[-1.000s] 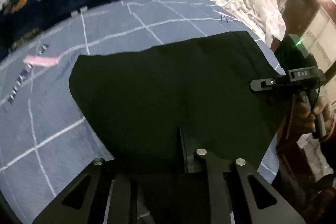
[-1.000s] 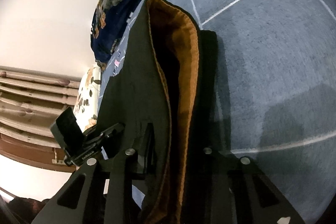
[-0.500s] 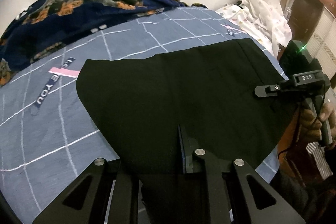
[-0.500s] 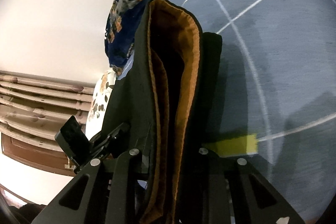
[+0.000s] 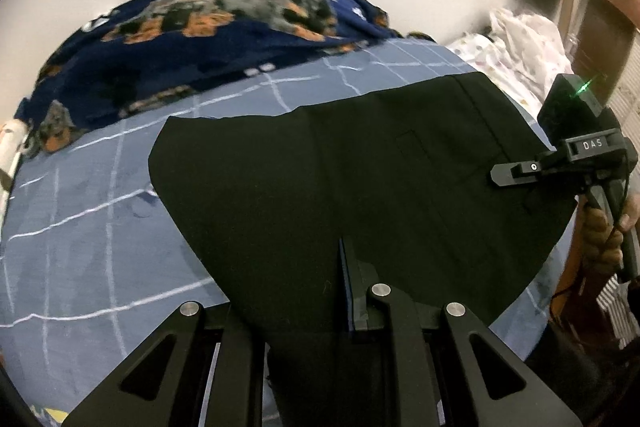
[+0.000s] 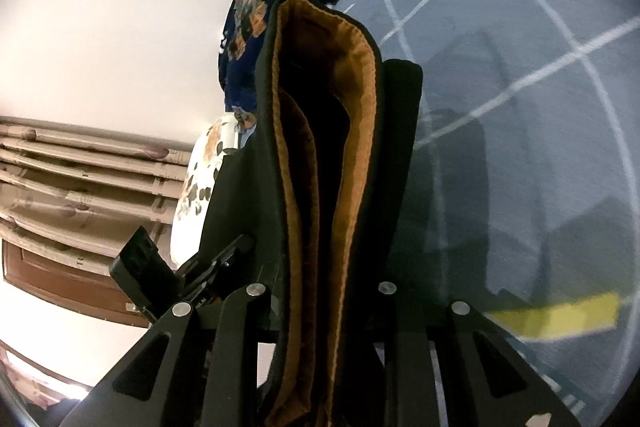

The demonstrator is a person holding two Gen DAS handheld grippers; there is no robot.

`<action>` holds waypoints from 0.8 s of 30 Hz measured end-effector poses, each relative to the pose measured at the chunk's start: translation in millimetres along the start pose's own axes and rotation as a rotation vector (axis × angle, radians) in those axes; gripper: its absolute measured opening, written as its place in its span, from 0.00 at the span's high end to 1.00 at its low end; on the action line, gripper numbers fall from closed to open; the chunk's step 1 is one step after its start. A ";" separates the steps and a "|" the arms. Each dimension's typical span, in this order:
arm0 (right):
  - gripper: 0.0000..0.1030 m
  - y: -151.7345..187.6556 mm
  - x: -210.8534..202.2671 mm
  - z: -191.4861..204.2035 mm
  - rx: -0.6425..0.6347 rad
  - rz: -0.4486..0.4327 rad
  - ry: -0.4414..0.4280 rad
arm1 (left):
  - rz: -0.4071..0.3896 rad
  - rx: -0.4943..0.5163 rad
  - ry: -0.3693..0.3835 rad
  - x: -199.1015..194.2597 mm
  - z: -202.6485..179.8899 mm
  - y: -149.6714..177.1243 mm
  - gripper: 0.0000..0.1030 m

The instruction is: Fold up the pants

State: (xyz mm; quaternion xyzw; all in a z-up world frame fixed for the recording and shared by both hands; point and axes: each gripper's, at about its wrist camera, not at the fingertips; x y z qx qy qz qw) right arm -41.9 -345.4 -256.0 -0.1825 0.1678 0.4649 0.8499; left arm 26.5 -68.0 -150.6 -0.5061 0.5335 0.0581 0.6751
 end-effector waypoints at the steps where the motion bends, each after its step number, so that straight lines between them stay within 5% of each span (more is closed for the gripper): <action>1: 0.80 -4.1 6.6 5.4 -0.006 0.006 -0.001 | -0.003 -0.007 -0.006 -1.5 7.7 -1.3 0.85; 24: 0.80 -126.5 171.2 80.7 -0.068 0.081 -0.090 | -0.078 -0.108 -0.200 9.4 184.6 -48.1 0.85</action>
Point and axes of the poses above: each gripper's, at about its wrist camera, not at the fingertips, and x roughly the way its jaws point, z to its left, y to its underside, and after that the axes turned 2 degrees about x, right-handed
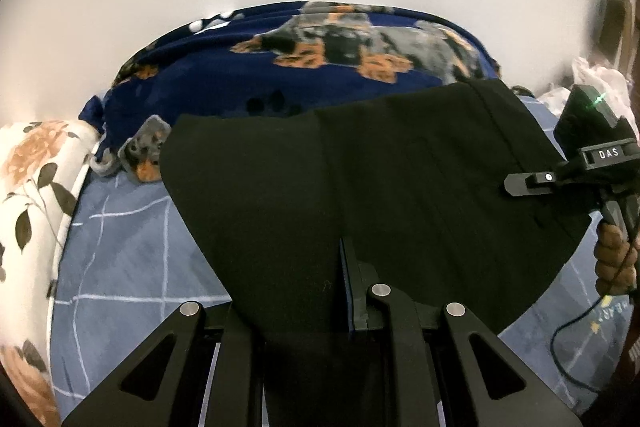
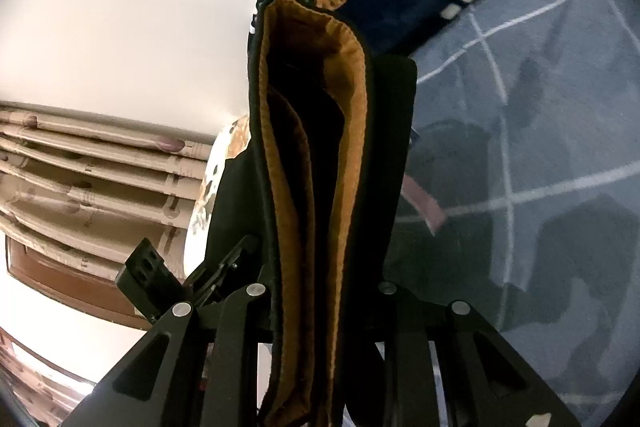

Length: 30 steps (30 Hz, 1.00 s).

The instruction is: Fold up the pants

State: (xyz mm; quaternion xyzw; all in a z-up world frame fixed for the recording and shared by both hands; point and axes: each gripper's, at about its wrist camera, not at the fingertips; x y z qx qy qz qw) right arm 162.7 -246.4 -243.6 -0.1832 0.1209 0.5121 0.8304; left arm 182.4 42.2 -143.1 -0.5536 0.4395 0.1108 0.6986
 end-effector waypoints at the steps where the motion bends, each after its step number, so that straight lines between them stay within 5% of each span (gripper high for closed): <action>1: 0.80 -4.5 6.0 0.7 -0.001 0.000 -0.002 | 0.000 -0.001 -0.007 5.0 5.3 -2.1 0.85; 11: 0.80 -37.1 45.9 -5.8 -0.002 0.006 0.011 | 0.014 -0.022 -0.039 45.2 38.4 -11.6 0.85; 30: 0.81 -42.2 63.0 -27.0 0.014 0.019 0.084 | 0.024 -0.050 -0.062 83.3 47.3 11.4 0.78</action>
Point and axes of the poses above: each gripper's, at about its wrist camera, not at the fingertips, and x roughly the way its jaws point, z to its left, y to its underside, and after that the axes turned 2 degrees about x, right-handed
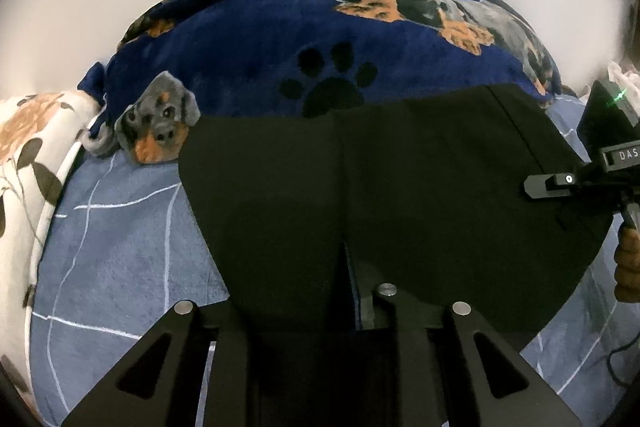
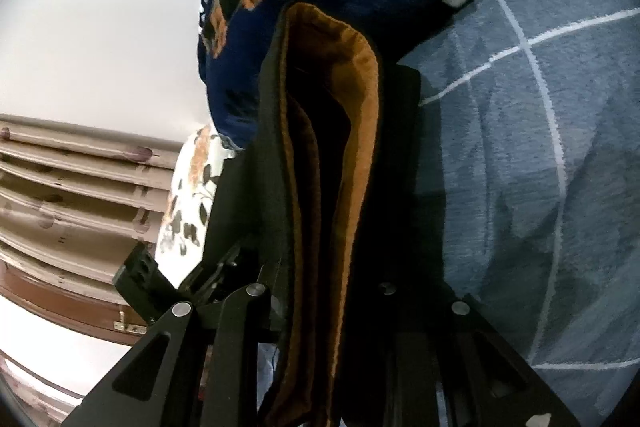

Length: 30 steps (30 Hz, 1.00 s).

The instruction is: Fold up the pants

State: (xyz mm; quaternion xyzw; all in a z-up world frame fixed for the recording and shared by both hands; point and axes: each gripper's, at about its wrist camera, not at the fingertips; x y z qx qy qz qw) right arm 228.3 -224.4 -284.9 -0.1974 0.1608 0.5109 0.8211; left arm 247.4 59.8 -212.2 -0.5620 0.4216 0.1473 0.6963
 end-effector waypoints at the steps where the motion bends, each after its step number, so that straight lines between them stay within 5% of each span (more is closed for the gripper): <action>1: 0.81 0.4 0.2 -0.7 -0.001 -0.003 0.008 | -0.004 -0.009 0.000 0.5 1.2 0.7 0.76; 14: 0.73 9.3 2.2 4.1 -0.149 -0.081 0.172 | -0.028 -0.107 -0.069 10.0 19.2 15.5 0.27; 24: 0.70 16.8 5.2 12.3 -0.227 -0.155 0.204 | -0.028 -0.148 -0.065 12.4 26.7 18.7 0.21; 30: 0.62 21.8 5.6 19.7 -0.248 -0.191 0.240 | -0.052 -0.143 -0.127 6.8 23.9 20.6 0.19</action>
Point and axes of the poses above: each gripper's, at about its wrist camera, not at the fingertips, and x roughly the way its jaws point, z to its left, y to its underside, and after that the axes turned 2 degrees about x, right-handed
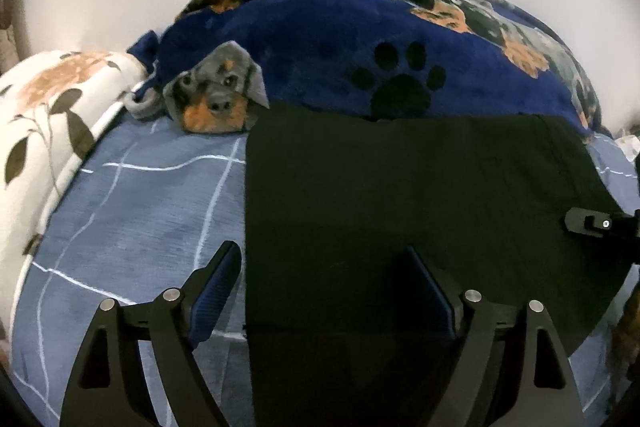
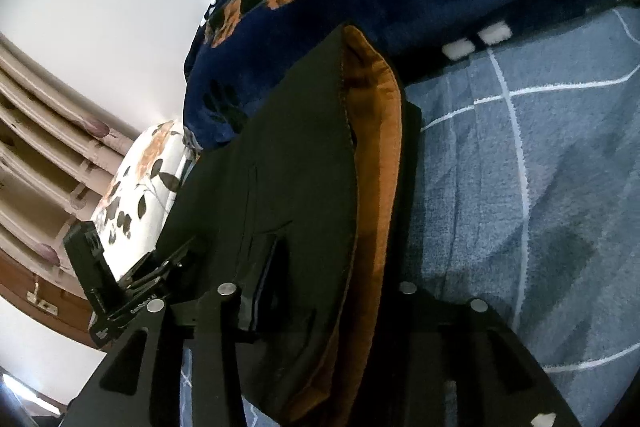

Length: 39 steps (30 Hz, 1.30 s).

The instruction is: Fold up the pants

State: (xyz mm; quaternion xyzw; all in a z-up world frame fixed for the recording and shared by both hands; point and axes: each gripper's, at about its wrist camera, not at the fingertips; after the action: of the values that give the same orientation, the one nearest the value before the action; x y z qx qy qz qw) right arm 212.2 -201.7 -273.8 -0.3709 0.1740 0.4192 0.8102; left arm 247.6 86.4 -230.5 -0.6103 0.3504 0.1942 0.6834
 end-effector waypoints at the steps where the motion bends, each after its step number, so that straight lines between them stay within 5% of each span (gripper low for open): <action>1: 0.58 1.2 -1.7 3.7 -0.004 -0.014 0.022 | -0.013 0.005 -0.024 -3.0 -1.1 0.4 0.19; 9: 0.40 12.3 -44.3 31.0 -0.052 -0.140 0.139 | -0.118 0.058 -0.179 -48.2 -11.5 5.3 0.05; 15: 0.32 31.7 -96.5 61.6 -0.139 -0.238 0.135 | -0.181 0.038 -0.171 -103.1 -19.2 1.7 0.00; 22: 0.06 62.1 -154.7 112.8 -0.267 -0.353 0.131 | -0.308 0.023 -0.198 -182.1 -33.9 -2.9 0.00; 30: 0.02 83.1 -191.0 145.0 -0.298 -0.381 0.092 | -0.458 -0.030 -0.264 -265.6 -44.2 -6.8 0.00; 39: 0.02 96.1 -217.4 169.6 -0.327 -0.409 0.056 | -0.476 -0.002 -0.250 -309.6 -57.6 -3.7 0.00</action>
State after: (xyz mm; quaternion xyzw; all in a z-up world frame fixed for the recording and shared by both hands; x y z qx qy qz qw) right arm 1.7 -158.8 -76.1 -0.5356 0.0477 0.2589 0.8024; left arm 26.0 80.1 -6.9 -0.6474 0.1097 0.1025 0.7472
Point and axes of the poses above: each gripper's, at about its wrist camera, not at the fingertips, and x roughly the way its jaws point, z to its left, y to its underside, and after that the axes turned 2 degrees about x, right-handed
